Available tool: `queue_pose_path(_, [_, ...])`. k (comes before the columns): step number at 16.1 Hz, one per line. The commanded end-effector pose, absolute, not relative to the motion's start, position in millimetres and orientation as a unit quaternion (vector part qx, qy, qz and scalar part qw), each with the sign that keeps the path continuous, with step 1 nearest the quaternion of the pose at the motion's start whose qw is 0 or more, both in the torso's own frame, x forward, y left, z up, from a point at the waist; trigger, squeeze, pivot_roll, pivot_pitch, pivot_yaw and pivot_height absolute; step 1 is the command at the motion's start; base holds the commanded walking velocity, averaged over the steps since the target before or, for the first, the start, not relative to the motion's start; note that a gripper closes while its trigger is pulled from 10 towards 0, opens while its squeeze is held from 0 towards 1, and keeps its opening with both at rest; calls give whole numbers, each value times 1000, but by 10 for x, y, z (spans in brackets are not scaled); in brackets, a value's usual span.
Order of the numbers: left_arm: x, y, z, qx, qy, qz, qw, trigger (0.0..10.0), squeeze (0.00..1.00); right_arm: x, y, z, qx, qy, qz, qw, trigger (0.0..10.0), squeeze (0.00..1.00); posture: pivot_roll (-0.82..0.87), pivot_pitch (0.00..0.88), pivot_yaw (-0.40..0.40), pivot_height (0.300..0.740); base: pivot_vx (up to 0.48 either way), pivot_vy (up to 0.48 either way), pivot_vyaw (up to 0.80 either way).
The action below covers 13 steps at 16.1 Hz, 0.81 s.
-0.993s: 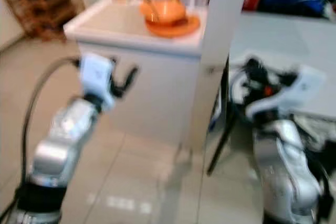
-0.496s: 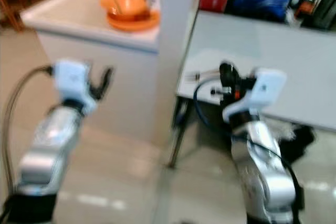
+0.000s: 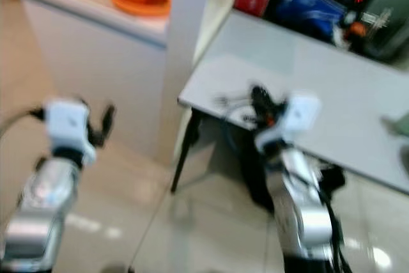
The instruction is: Setting the table
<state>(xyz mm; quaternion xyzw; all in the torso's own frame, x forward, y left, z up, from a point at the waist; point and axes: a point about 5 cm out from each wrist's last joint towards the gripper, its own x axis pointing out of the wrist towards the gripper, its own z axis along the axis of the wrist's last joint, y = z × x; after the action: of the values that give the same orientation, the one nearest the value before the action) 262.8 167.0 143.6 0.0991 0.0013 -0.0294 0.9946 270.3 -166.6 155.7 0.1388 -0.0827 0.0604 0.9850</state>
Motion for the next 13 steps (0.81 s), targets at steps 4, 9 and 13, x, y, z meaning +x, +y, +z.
queue_pose_path(4, [2725, 1465, 1501, 75, -23, -94, 992, 10000, 0, 2535, -1952, 1441, 147, -81, -28, 985, 10000, 0, 7, 39, -47, 740, 0, 0, 0])
queue_pose_path(9, [2824, 1363, 1636, 61, -59, -123, 989, 10000, 0, 2562, -2026, 1582, 158, -116, -52, 979, 10000, 0, 3, 34, -37, 740, 266, 0, -735])
queue_pose_path(13, [2811, 1367, 1632, 62, -61, -127, 988, 10000, 0, 2600, -2101, 1681, 156, -130, -58, 977, 10000, 0, 14, 33, -51, 740, 349, 0, -800])
